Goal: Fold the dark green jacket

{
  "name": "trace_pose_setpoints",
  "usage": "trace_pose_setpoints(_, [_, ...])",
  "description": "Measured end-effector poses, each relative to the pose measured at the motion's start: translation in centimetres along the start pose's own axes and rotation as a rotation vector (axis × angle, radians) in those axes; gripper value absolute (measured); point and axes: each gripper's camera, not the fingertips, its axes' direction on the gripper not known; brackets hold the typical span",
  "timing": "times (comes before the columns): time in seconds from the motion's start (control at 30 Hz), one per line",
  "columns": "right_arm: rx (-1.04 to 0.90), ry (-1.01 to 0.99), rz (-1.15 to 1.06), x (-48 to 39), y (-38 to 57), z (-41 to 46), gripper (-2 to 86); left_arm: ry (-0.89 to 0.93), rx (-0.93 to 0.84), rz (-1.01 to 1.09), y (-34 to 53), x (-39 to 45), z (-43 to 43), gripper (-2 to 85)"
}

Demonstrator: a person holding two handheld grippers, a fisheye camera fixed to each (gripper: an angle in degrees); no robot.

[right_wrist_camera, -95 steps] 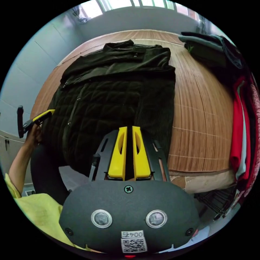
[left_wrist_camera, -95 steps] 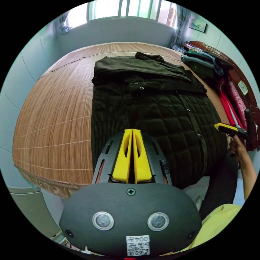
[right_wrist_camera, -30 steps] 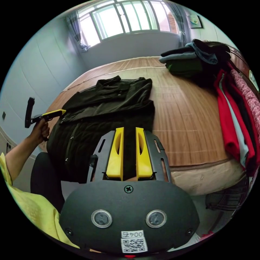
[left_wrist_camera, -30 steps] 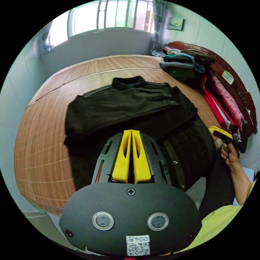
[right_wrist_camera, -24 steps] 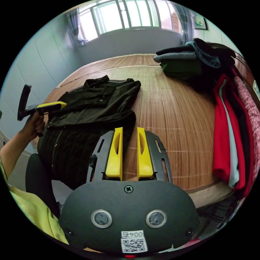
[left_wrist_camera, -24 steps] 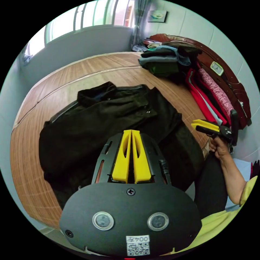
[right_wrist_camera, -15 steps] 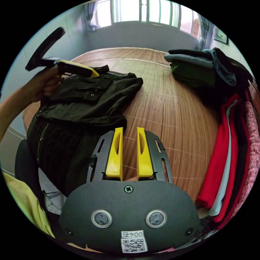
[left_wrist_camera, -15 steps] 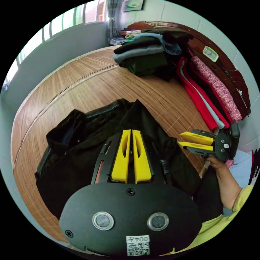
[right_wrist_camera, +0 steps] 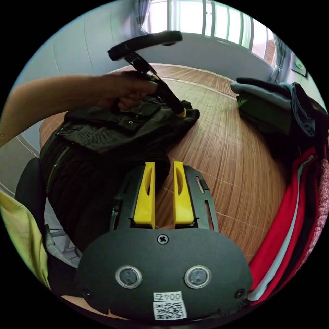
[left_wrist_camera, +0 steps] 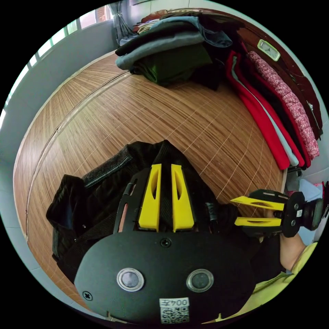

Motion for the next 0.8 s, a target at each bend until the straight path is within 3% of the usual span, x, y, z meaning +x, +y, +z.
trace_pose_setpoints(0.37, [-0.092,-0.004,0.002,1.2,-1.3,-0.3,3.0,-0.024,0.101,-0.038,-5.7,0.5,1.6,0.2])
trace_pose_setpoints(0.53, [-0.125,-0.017,0.056,2.7,-1.7,0.5,0.8,-0.022,0.051,-0.080,-7.5,-0.4,4.6,0.0])
trace_pose_setpoints(0.8, [-0.044,-0.084,0.058,3.8,-1.5,-0.9,7.3,0.169,0.198,-0.096,-5.4,-3.5,2.0,0.8])
